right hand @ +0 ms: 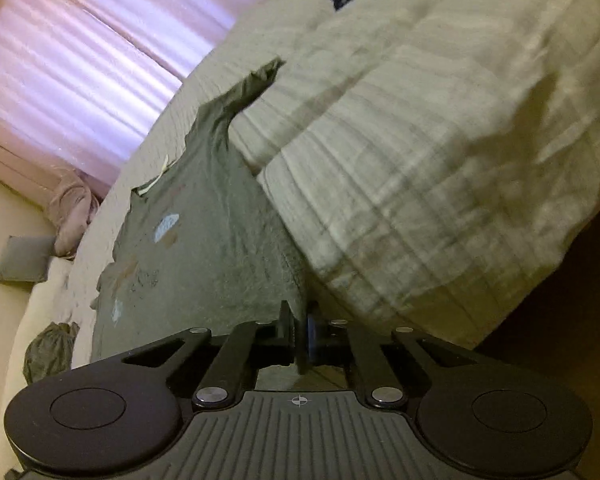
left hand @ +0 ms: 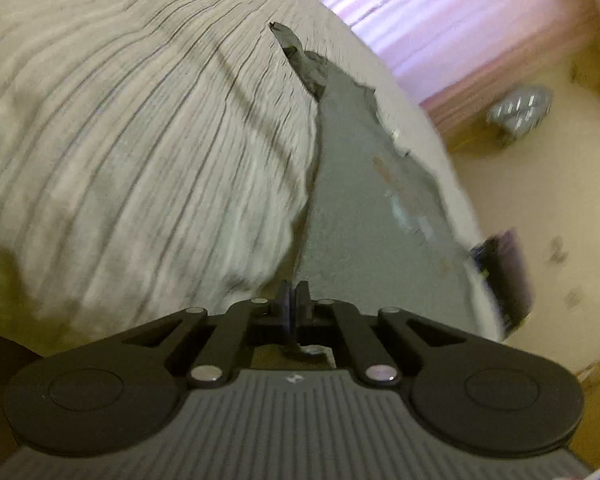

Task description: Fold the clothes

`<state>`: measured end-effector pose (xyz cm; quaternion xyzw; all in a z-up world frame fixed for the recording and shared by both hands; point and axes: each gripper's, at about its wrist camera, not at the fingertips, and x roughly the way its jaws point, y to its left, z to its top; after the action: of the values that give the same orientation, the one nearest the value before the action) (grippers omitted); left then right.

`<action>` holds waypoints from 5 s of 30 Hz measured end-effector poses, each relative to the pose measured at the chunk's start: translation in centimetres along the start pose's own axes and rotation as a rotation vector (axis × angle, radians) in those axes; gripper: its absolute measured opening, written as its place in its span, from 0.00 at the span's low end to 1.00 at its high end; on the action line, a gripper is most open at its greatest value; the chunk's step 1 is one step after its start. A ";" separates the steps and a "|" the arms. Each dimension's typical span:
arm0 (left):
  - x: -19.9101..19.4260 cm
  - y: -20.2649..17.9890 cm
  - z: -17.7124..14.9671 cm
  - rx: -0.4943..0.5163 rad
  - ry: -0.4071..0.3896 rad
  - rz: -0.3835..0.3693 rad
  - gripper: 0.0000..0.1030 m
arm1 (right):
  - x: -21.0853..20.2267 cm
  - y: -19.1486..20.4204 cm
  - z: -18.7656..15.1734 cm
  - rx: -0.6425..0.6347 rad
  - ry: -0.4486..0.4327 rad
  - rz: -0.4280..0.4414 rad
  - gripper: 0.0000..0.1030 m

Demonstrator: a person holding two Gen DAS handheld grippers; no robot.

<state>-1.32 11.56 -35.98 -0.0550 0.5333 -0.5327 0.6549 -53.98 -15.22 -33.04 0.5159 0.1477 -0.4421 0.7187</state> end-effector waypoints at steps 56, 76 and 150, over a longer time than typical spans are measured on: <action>-4.8 -19.9 -9.3 0.555 -0.053 0.380 0.44 | -5.3 19.3 -13.3 -0.636 -0.092 -0.301 0.77; -6.1 -20.8 -11.5 0.607 -0.059 0.346 0.47 | -6.9 18.9 -14.6 -0.640 -0.092 -0.298 0.77; 24.1 -8.6 24.4 0.101 -0.256 0.348 0.03 | 18.1 15.0 14.1 -0.180 -0.061 0.022 0.77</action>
<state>8.38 -22.44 -35.53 0.0036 0.4198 -0.4266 0.8011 -35.33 -35.09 -30.03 0.4370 0.1590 -0.4347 0.7712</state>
